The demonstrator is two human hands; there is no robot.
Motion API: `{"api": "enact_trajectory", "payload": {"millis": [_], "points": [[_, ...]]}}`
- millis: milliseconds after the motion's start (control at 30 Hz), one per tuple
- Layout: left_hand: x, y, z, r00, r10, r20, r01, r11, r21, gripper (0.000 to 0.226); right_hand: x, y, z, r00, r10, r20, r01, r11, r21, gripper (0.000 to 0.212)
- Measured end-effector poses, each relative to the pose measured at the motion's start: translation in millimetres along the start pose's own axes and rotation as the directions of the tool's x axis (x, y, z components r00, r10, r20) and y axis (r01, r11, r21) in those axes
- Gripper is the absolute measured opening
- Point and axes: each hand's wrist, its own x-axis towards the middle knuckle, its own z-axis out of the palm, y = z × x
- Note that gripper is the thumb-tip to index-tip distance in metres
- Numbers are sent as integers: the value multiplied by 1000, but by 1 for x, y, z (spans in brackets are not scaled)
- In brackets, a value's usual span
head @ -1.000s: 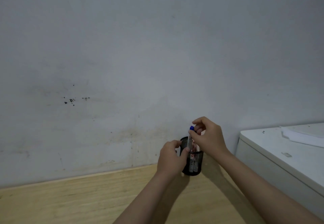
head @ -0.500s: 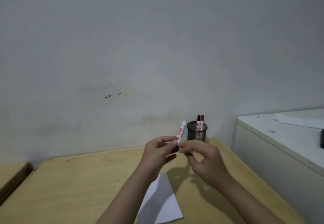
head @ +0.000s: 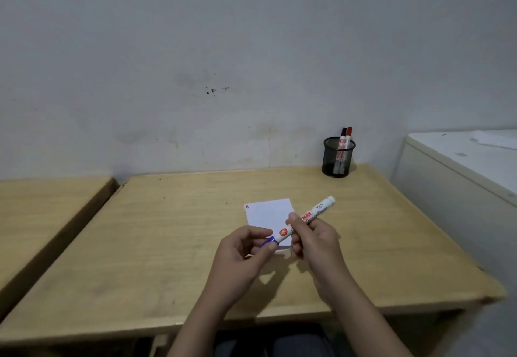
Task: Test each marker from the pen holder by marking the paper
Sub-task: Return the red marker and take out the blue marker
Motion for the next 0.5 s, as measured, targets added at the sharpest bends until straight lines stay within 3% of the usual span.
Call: {"api": "enact_trajectory", "payload": {"millis": [133, 333, 500], "points": [[-19, -1, -1, 991, 61, -121, -49, 993, 104, 16, -17, 7, 4, 1000, -18, 10, 18, 1000, 11, 26], [-34, 2, 12, 988, 70, -137, -44, 982, 181, 17, -28, 19, 6, 999, -39, 29, 37, 997, 64, 26], [-30, -1, 9, 992, -58, -111, 64, 997, 53, 24, -26, 18, -1, 992, -125, 10, 124, 990, 66, 21]]}}
